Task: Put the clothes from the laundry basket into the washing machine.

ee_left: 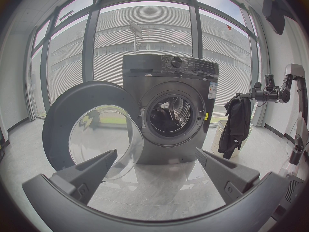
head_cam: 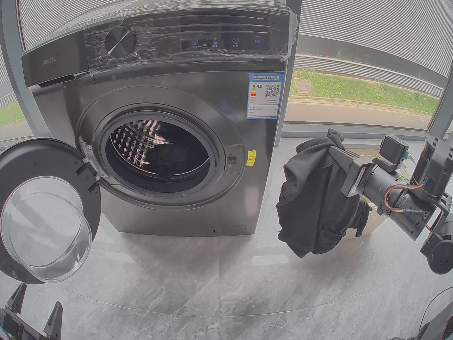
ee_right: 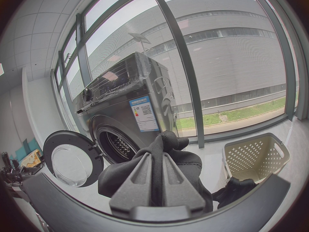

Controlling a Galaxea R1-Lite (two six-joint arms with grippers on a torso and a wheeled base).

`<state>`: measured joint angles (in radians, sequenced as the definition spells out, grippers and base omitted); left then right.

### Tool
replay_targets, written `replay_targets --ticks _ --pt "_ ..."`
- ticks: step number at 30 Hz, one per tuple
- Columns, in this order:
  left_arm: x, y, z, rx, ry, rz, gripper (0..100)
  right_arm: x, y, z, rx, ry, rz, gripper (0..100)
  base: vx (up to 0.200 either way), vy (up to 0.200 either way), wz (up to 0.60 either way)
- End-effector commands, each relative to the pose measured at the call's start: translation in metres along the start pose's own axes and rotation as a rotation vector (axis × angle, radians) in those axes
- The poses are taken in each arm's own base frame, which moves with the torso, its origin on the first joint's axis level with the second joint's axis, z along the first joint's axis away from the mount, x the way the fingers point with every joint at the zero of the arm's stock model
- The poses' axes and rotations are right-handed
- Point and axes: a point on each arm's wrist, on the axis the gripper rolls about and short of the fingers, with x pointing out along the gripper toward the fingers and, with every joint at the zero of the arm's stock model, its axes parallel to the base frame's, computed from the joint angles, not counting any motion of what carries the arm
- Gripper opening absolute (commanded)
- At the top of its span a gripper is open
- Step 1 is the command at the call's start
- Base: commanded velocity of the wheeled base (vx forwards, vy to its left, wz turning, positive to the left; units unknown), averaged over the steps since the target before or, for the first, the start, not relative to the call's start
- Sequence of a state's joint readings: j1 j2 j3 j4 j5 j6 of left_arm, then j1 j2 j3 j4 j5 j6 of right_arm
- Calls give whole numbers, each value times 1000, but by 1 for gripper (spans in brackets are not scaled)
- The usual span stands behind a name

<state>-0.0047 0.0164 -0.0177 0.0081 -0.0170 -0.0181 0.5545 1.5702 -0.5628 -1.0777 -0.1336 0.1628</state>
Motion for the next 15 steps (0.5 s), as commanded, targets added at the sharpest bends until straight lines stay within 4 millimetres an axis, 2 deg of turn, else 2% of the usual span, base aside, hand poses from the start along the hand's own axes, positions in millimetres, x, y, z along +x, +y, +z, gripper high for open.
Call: replay_targets --ticks 1,10,15 --pt "0 0 -4 0 1 0 100 1 1 -1 -1 5 3 0 0 200 0" --pt "0 0 -4 0 2 0 100 1 0 -2 -1 6 3 0 0 200 0" --pt "0 0 -4 1 1 0 100 0 1 -2 -1 8 4 0 0 0 0"
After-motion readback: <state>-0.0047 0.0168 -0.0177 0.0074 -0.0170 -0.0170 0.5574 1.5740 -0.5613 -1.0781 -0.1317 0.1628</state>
